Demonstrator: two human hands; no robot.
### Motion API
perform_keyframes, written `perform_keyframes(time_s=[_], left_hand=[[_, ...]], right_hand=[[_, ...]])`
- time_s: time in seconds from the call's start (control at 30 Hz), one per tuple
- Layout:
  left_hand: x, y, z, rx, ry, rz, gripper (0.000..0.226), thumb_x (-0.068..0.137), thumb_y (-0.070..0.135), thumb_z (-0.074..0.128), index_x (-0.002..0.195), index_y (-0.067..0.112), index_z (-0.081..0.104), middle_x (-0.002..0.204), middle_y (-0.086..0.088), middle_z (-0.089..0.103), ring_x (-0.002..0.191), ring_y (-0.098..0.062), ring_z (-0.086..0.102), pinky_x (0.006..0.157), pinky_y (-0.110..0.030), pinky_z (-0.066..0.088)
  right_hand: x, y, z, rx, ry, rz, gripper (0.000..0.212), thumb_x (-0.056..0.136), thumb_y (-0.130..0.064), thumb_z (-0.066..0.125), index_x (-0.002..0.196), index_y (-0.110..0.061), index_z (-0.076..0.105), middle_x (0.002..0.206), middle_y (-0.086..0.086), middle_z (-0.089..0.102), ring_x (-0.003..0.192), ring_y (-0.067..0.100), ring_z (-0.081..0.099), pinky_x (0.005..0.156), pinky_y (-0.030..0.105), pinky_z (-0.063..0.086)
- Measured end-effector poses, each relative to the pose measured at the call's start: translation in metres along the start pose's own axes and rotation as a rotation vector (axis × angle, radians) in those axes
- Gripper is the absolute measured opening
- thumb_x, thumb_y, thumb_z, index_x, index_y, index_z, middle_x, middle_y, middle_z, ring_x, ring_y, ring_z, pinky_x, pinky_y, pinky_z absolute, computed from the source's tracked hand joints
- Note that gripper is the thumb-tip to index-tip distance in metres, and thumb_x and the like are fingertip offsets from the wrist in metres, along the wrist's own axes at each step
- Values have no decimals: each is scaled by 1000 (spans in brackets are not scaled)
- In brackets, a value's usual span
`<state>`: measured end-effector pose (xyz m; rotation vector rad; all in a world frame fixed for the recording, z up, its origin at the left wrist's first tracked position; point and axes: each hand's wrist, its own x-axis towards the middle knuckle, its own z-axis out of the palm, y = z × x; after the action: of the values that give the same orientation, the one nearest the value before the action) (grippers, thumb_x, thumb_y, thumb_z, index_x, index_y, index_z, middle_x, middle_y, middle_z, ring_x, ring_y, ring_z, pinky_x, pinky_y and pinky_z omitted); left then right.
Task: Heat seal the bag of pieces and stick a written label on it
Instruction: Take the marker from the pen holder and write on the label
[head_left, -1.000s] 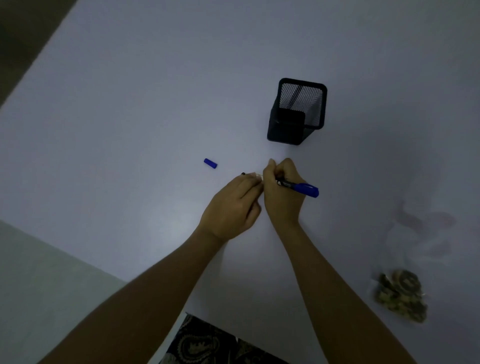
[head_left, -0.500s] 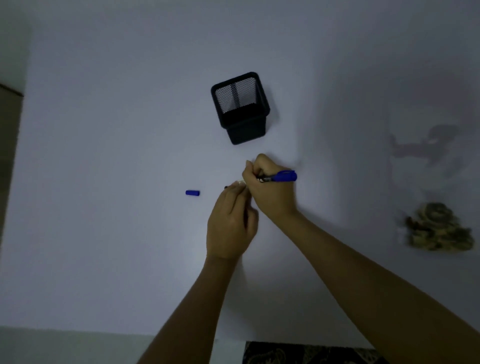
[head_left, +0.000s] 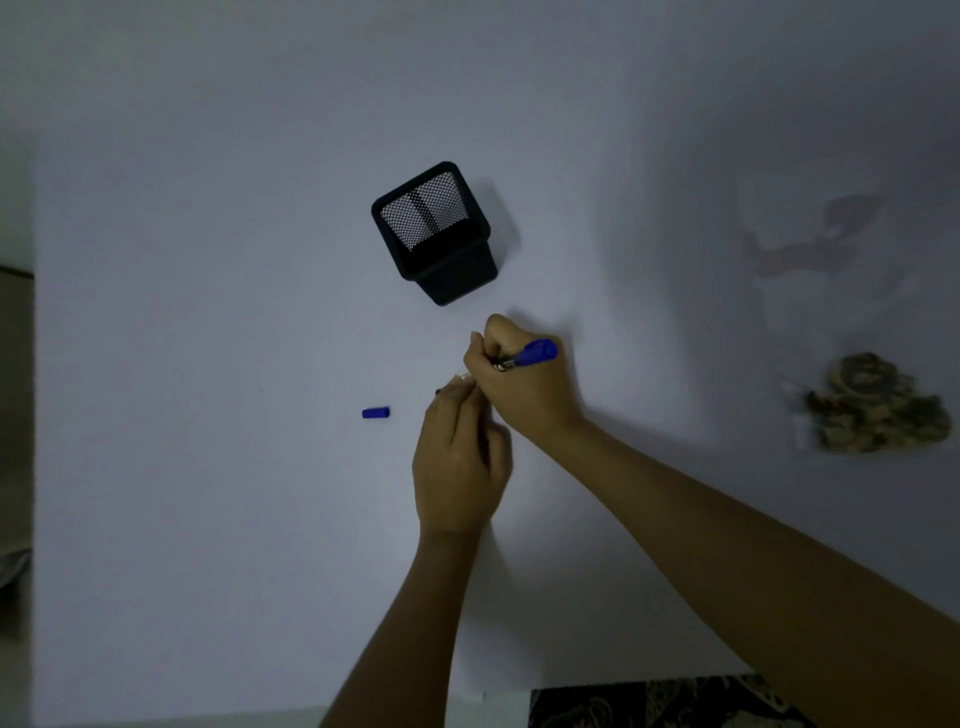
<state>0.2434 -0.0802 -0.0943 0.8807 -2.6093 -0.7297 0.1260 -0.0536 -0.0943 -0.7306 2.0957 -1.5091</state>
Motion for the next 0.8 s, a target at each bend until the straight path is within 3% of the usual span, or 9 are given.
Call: perform_keyframes(time_s=[0.23, 0.33, 0.47, 0.67, 0.8], left_hand=[[-1, -2, 1, 11, -5, -5, 32, 83, 6, 64, 115, 1, 64, 117, -12, 66, 107, -23, 62, 91, -36, 54], [-2, -2, 1, 18, -1, -2, 32, 84, 9, 62, 115, 1, 63, 117, -13, 66, 107, -25, 62, 92, -37, 54], [-2, -3, 1, 15, 4, 2, 33, 83, 7, 64, 115, 1, 64, 117, -13, 66, 107, -24, 62, 93, -35, 53], [-4, -3, 1, 18, -1, -10, 33, 85, 13, 60, 117, 1, 63, 119, -13, 66, 109, -24, 62, 94, -35, 53], [-3, -3, 0, 11, 0, -13, 34, 86, 13, 58, 117, 2, 63, 120, -13, 65, 111, -23, 61, 95, -34, 52]], right_hand=[[0, 1, 1, -32, 7, -13, 32, 92, -15, 57, 64, -9, 42, 49, 0, 42, 45, 22, 47, 43, 25, 43], [0, 2, 1, -30, 17, -24, 31, 92, -14, 58, 65, -10, 43, 49, -6, 40, 44, 16, 44, 44, 17, 41], [0, 4, 1, -35, 16, -28, 31, 92, -13, 58, 66, -11, 42, 50, -8, 39, 45, 17, 45, 44, 17, 41], [-2, 3, 1, -37, 32, -19, 30, 92, -11, 57, 66, -11, 41, 49, -11, 36, 44, 5, 37, 44, 14, 39], [-1, 2, 0, -34, 40, -30, 31, 92, -11, 57, 66, -10, 41, 49, -11, 37, 46, 10, 45, 44, 11, 39]])
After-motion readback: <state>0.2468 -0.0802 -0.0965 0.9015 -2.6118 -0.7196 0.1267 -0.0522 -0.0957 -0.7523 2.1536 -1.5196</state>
